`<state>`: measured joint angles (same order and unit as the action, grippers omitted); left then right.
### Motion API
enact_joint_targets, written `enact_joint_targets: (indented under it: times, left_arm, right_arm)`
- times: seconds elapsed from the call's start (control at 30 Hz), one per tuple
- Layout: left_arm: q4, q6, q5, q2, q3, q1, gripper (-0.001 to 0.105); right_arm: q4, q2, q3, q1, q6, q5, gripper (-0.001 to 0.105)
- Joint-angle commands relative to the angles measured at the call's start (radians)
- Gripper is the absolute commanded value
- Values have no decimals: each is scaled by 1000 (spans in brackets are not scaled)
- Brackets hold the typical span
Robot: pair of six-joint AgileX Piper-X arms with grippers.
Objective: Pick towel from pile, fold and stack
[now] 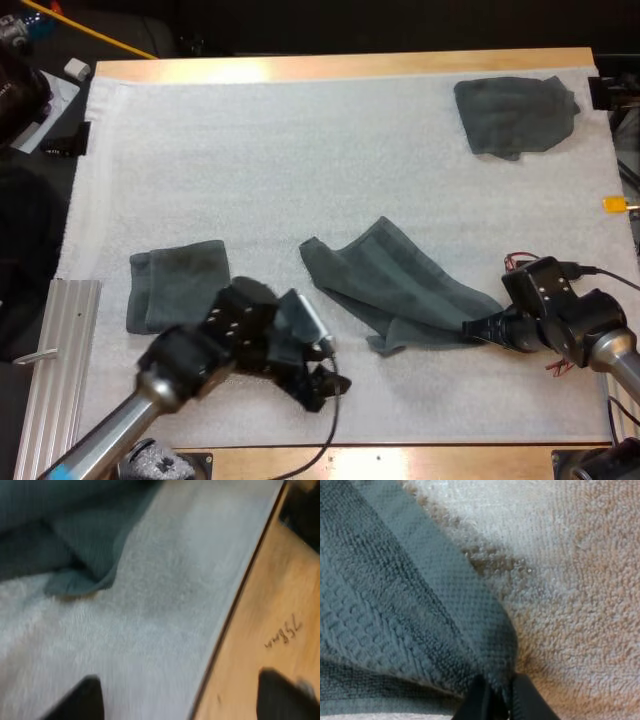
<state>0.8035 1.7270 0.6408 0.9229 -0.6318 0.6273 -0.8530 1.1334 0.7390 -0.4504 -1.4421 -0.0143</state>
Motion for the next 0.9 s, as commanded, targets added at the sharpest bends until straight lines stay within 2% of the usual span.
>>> enact_joint_targets:
  times: [0.0,0.17,0.33,0.43,0.5,0.87]
  left_arm:
    - [-103,58,-48,107,-2,67,62]
    - [-240,152,-60,277,0,88,62]
    - [-324,200,-56,397,3,74,62]
    - [-365,213,-66,481,-7,72,62]
    - [-354,201,-58,468,-15,75,62]
    - [-396,208,-72,620,-134,76,62]
  right_arm:
    - [-11,-5,-7,0,-5,-3,0]
    - [-9,-7,-13,1,-7,0,0]
    - [-11,-8,-20,0,-9,1,0]
    - [-6,-7,-22,0,-9,4,0]
    - [-9,-9,-15,3,-10,2,0]
    - [-13,-11,-13,2,-13,1,0]
